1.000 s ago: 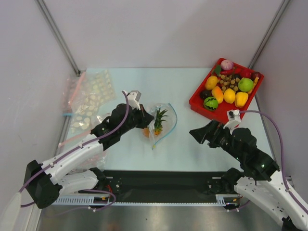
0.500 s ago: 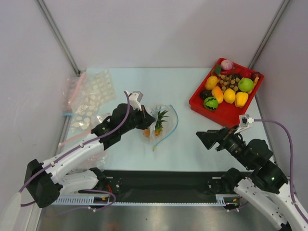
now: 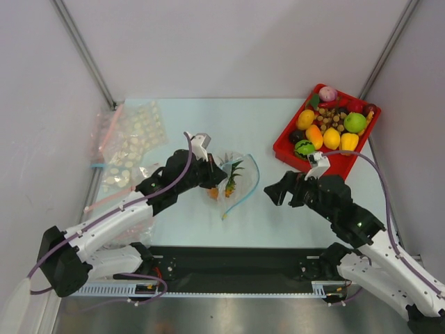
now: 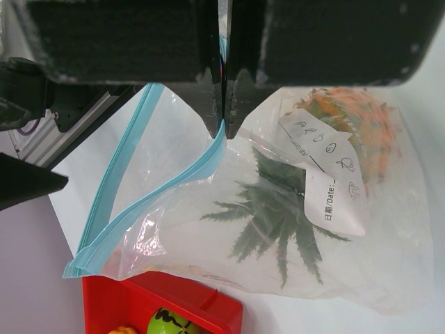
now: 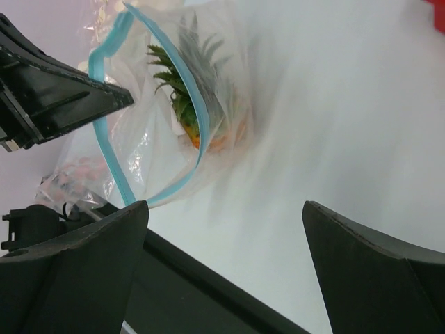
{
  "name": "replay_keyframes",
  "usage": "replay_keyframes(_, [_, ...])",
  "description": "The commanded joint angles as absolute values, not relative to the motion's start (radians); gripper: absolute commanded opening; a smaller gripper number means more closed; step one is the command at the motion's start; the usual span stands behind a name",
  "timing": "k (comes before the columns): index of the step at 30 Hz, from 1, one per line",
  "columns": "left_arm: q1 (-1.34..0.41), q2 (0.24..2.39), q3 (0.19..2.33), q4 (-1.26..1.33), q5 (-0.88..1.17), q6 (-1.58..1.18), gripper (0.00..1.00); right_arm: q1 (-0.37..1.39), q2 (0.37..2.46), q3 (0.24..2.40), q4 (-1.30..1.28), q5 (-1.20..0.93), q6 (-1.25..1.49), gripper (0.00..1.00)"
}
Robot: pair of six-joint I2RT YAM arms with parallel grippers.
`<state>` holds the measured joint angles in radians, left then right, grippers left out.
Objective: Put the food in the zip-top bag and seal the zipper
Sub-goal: Pick up the fake fruit from the bin.
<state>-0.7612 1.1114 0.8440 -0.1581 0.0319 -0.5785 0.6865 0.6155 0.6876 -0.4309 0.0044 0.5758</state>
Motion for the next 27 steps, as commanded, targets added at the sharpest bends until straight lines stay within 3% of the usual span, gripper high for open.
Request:
replay_keyframes(1, [-0.77, 1.12, 0.888, -0.115, 0.064, -0.58, 0.0, 0.69, 0.598, 0.747, -0.322, 0.103, 0.482, 1.0])
replay_keyframes(7, [-0.772, 1.137, 0.893, -0.12, 0.003, -0.546, 0.0, 0.608, 0.744, 0.894, -0.32, 0.394, 0.437, 0.97])
replay_keyframes(11, [-0.772, 1.172, 0.907, -0.121, 0.003, -0.534, 0.0, 0.465, 0.896, 0.995, -0.338, 0.316, 0.434, 0.97])
replay_keyframes(18, [-0.77, 1.164, 0.907, -0.121, 0.003, -0.526, 0.0, 0.289, 1.087, 0.971, -0.25, 0.207, 0.471, 1.0])
replay_keyframes(27, [-0.772, 1.155, 0.899, -0.107, 0.008, -0.528, 0.0, 0.21, 1.296, 0.988, -0.181, 0.23, 0.476, 1.0])
